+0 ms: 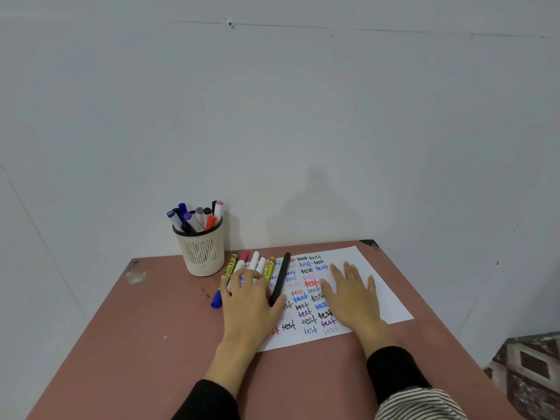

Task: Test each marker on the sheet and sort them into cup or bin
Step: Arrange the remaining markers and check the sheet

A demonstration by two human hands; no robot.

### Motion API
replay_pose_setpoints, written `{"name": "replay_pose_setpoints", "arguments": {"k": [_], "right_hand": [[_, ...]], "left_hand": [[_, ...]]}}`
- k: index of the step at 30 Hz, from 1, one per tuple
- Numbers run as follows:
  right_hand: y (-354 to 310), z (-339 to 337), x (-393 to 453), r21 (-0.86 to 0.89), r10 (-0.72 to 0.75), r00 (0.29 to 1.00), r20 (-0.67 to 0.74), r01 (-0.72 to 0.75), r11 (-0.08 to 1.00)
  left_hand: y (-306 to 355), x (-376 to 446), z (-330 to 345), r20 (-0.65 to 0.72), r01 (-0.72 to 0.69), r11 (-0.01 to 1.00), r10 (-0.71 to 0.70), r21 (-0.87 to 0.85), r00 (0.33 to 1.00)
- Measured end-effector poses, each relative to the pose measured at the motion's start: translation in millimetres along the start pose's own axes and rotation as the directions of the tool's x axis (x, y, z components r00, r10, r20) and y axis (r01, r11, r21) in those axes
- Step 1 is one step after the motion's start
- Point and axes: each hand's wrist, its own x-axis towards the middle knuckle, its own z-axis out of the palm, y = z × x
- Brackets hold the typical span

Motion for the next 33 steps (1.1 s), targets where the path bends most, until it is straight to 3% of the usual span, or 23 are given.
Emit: {"name": "replay_pose_setpoints", "arguments": {"k": [5,9,11,14,19,23,24,26,28,30,32,33], "right_hand": [[-0.5,-5.1,-7.0,0.138,-0.135,0.966,-0.220,0.168,0.976],[-12.2,-8.4,-8.8,0.048,-0.310,0.804,-0.508,0.386,0.921],[-17.3,-8.3,-9.7,-0.004,-0.364,0.738,-0.568,0.440,0.898],[-18.8,-7.7,-10.2,-0.070,-0.382,0.694,-0.610,0.433,0.898],[-17.6,-7.4,-8.6,-0.001,-0.275,0.681,-0.679,0.373,0.928],[-19.2,-6.6,-8.0,-0.020,-0.340,0.625,-0.703,0.460,0.887],[-21.1,-7.4,-9.8,0.019,-0.338,0.640,-0.691,0.483,0.876],[-28.6,-12.6,-15.1,0.252,-0.223,0.764,-0.606,0.451,0.856],[-36.4,-17.6,-18.7,0.625,-0.024,0.905,-0.424,0.312,0.716],[-37.3,-22.3,-15.6,0.917,0.094,0.973,-0.212,0.164,0.365],[-35.3,-29.1,-13.4,0.999,0.052,0.997,-0.050,0.050,0.007],[-34.5,-32.0,-13.1,0.996,0.026,0.999,-0.021,0.023,-0.081]], "left_hand": [[-2.6,2.0,4.6,-0.136,0.012,0.980,-0.040,-0.199,0.990],[0.8,0.6,-5.3,-0.139,-0.015,0.856,-0.067,-0.517,0.988],[2.3,-0.3,-8.4,-0.163,-0.069,0.802,-0.036,-0.593,0.986],[2.6,0.6,-8.7,-0.142,-0.120,0.707,0.029,-0.697,0.989],[3.3,1.0,-2.6,-0.148,-0.192,0.814,0.132,-0.548,0.980],[5.6,-1.7,-5.2,-0.137,-0.292,0.917,0.264,-0.272,0.955],[7.6,-2.2,-5.7,-0.133,-0.313,0.923,0.289,-0.226,0.948],[10.8,-2.1,-7.2,-0.105,-0.266,0.932,0.247,-0.245,0.963],[8.7,-0.2,-5.9,-0.107,-0.196,0.915,0.169,-0.351,0.980],[6.3,-1.2,-5.9,-0.131,-0.192,0.902,0.153,-0.387,0.980],[6.5,-4.2,-5.1,-0.110,-0.199,0.888,0.168,-0.414,0.980],[8.1,-5.9,-4.7,-0.086,-0.204,0.876,0.185,-0.436,0.979]]}}
